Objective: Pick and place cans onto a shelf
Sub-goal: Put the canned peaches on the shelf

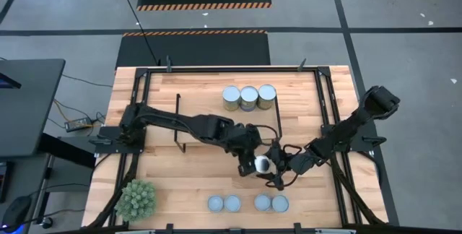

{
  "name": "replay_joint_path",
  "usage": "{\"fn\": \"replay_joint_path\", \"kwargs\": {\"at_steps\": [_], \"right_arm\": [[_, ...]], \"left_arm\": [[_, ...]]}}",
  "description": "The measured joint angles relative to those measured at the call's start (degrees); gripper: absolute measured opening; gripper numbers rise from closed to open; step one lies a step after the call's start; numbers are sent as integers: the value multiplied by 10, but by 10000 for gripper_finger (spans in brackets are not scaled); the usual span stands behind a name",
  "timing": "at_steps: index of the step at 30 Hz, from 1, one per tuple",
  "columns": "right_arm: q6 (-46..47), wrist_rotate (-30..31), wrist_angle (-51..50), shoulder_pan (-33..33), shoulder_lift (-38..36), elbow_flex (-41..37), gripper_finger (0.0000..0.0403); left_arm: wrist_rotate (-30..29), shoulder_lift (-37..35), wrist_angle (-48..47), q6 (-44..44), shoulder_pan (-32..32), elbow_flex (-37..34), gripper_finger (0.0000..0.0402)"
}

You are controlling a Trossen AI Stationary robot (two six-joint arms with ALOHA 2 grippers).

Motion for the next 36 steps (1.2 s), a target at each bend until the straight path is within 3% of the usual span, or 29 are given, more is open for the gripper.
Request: {"fn": "replay_joint_path", "kwargs": {"at_steps": [6,9,17,28,36], "right_arm": [[-23,-11,-240,0,-48,102,330],[-55,-12,-312,0,-46,164,331],[-109,-37,-361,-31,-37,249,331],[-168,-25,-370,-119,-37,281,331],[-186,-62,-369,-189,-37,281,331]], "left_arm": [[-9,-49,-52,86,6,0,121],[-15,-70,-61,151,6,0,121],[-17,-111,-80,229,5,0,121],[-25,-114,-131,254,9,0,100],[-29,-145,-159,237,32,0,92]]}}
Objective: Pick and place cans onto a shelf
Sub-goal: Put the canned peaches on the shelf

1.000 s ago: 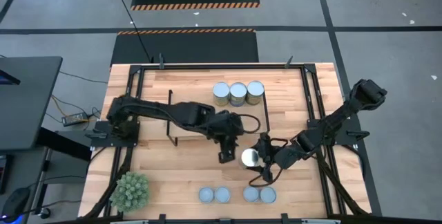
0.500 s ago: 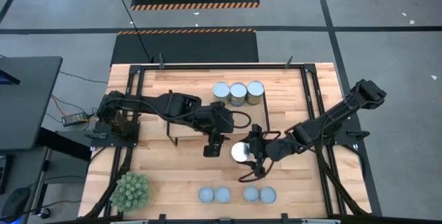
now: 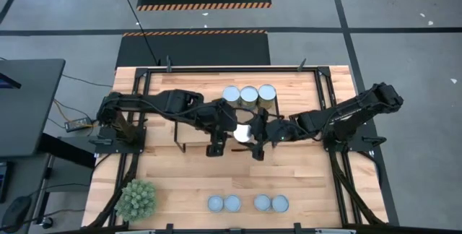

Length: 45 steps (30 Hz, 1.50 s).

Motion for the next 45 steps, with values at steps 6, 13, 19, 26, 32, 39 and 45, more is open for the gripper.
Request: {"fn": "replay_joint_path", "kwargs": {"at_steps": [6,13,19,26,32,39,45], "right_arm": [[-5,-32,-2,-32,0,0,336],[11,-56,-22,-59,0,0,359],[2,-63,-19,-68,-1,0,395],[-5,-62,-13,-67,-1,0,395],[-9,-29,-1,-67,-19,0,395],[-24,-16,2,-62,-39,0,395],[-44,9,19,-49,-54,6,395]], "left_arm": [[0,-6,-11,-4,7,0,91],[-14,-6,-11,-19,13,0,91],[-14,-6,-12,-27,15,0,91],[-17,-6,-14,-29,16,0,91],[-33,-6,-13,-33,16,0,91],[-40,-6,-12,-32,16,0,91],[-48,-6,-6,-34,16,0,91]]}}
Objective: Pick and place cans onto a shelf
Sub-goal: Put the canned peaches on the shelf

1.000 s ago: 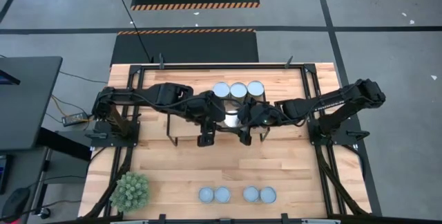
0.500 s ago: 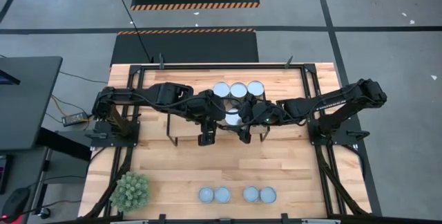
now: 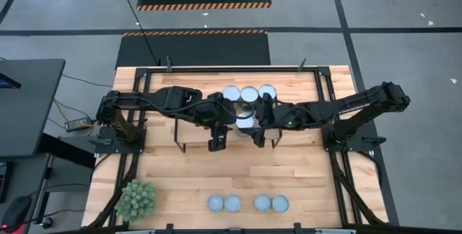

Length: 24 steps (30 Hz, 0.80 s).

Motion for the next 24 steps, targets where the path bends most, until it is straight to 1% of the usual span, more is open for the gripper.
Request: {"fn": "replay_joint_path", "kwargs": {"at_steps": [3,5,9,11,14,17,20,24], "right_arm": [[-18,7,-11,5,-2,27,395],[-30,19,-38,9,-2,50,394],[-46,59,-130,16,-2,103,394],[-43,64,-182,17,-2,126,394],[-22,62,-263,20,-2,157,394],[8,62,-364,25,-2,186,393],[47,62,-464,32,-3,208,393],[95,58,-547,46,-23,216,393]], "left_arm": [[-12,0,7,0,0,0,92],[-17,0,13,-6,0,0,96],[-19,2,14,-11,0,0,120],[-23,9,19,-10,-2,0,137],[-27,24,19,-10,-2,0,162],[-27,42,20,-4,-2,0,179],[-27,57,21,23,-2,0,184],[-27,70,28,77,-4,0,182]]}}
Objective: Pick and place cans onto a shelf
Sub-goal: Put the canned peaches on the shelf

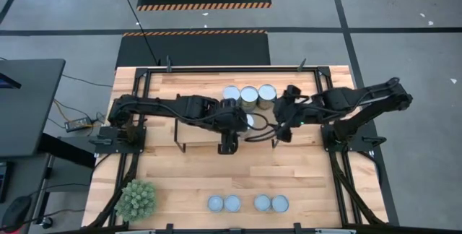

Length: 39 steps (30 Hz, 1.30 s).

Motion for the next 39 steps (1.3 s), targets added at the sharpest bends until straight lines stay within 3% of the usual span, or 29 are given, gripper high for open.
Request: {"fn": "replay_joint_path", "kwargs": {"at_steps": [11,25,39], "right_arm": [[136,10,-97,53,-90,0,393],[165,29,-89,69,-120,0,393],[167,34,-84,68,-120,0,393]], "left_arm": [[-2,7,4,97,0,0,172],[-7,6,-23,128,8,0,171],[-4,-14,-60,55,20,-1,171]]}}
